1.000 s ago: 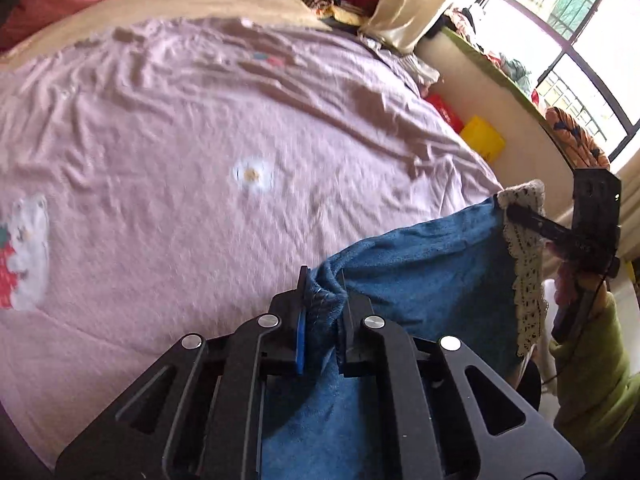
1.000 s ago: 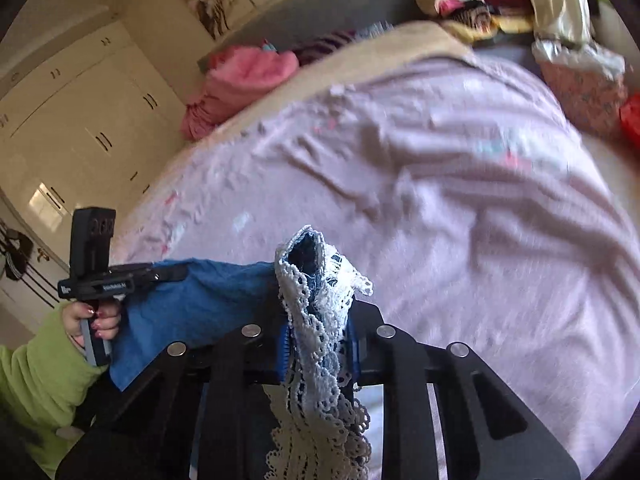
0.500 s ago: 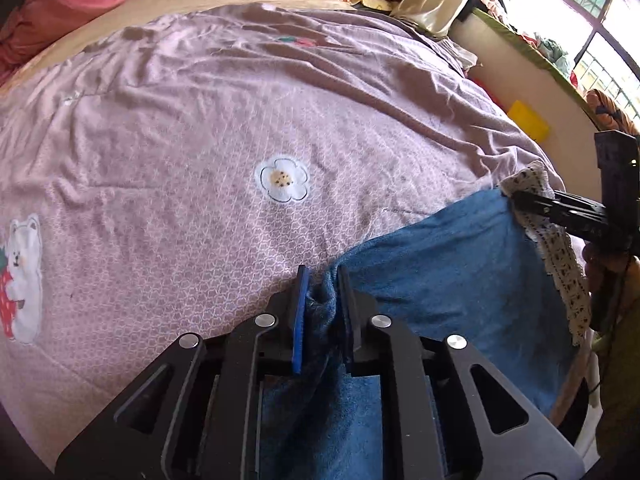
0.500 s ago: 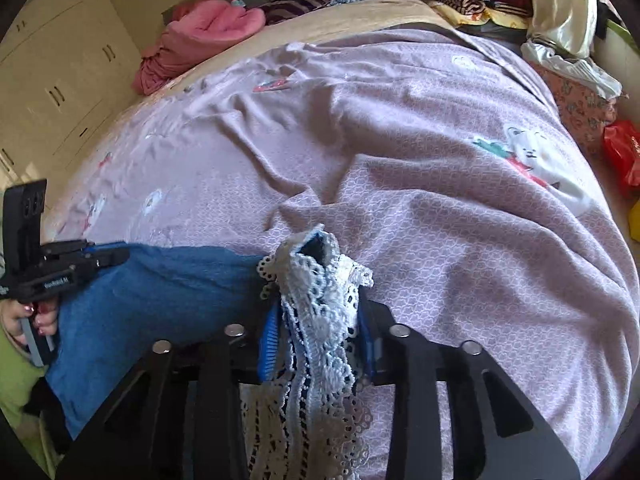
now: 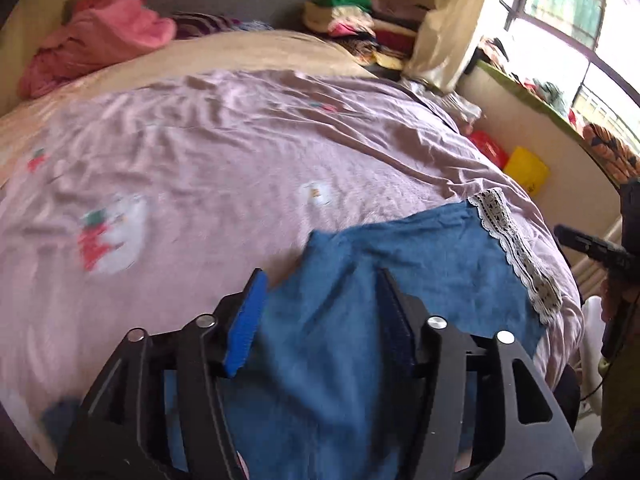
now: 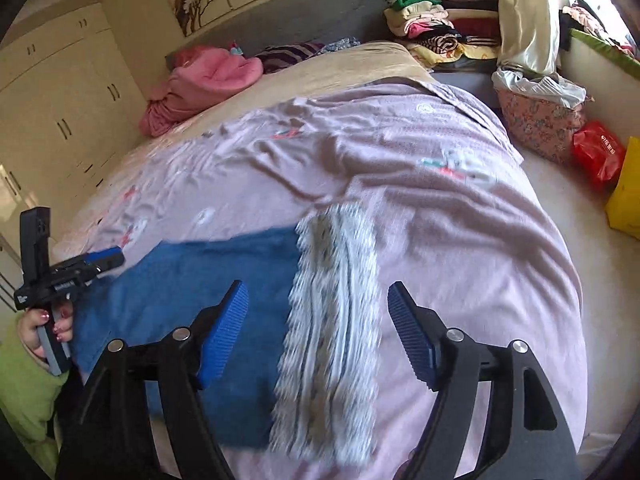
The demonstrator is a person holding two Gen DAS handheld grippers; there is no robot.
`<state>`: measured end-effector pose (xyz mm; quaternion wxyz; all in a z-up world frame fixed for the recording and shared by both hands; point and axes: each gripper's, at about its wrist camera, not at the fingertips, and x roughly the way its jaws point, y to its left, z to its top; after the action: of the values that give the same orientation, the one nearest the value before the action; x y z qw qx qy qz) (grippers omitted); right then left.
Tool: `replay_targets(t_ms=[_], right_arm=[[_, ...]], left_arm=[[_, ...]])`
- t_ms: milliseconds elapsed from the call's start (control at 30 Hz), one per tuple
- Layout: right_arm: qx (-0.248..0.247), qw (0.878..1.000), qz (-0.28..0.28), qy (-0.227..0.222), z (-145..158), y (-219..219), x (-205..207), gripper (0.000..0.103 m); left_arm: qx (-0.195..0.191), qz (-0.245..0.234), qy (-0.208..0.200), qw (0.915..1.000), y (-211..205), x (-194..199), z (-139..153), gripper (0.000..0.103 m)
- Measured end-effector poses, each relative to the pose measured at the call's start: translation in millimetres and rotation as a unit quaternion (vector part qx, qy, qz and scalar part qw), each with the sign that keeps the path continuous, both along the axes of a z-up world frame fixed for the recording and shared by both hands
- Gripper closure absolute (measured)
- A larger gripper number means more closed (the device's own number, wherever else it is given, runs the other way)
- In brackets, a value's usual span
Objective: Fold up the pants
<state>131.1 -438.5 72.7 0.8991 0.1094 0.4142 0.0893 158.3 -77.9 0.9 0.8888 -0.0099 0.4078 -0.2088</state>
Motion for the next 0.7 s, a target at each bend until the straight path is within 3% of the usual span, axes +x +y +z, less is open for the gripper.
replay_targets(t_ms=[133,267,433,567,700], right_arm=[[0.01,0.999,-0.011,0.028,-15,4,-28,0.031],[0.02,0.998,-0.03,0.048,-31,1,-39,0.031],[0.03,0.998,-0.03,0.055,-40,0,-42,0.031],[0.04,0.998,-0.014,0.048,-39,4,-39,0.031],[0.045,0.997,-0.01,0.064,-47,3,-32,0.032]], left_arm=[[-0.026,0.029,0.011,0.9992,41,-35,1,0.049],[-0.002,0.068,0.008,0.9977,78,-67,-4,0.049],[0.018,0.15,-0.002,0.9885,139,-102,-3,0.049],[0.013,0.19,0.026,0.9814,167,-104,-16,0.044],[-0.021,0.18,0.057,0.9817,170,-94,-34,0.034]])
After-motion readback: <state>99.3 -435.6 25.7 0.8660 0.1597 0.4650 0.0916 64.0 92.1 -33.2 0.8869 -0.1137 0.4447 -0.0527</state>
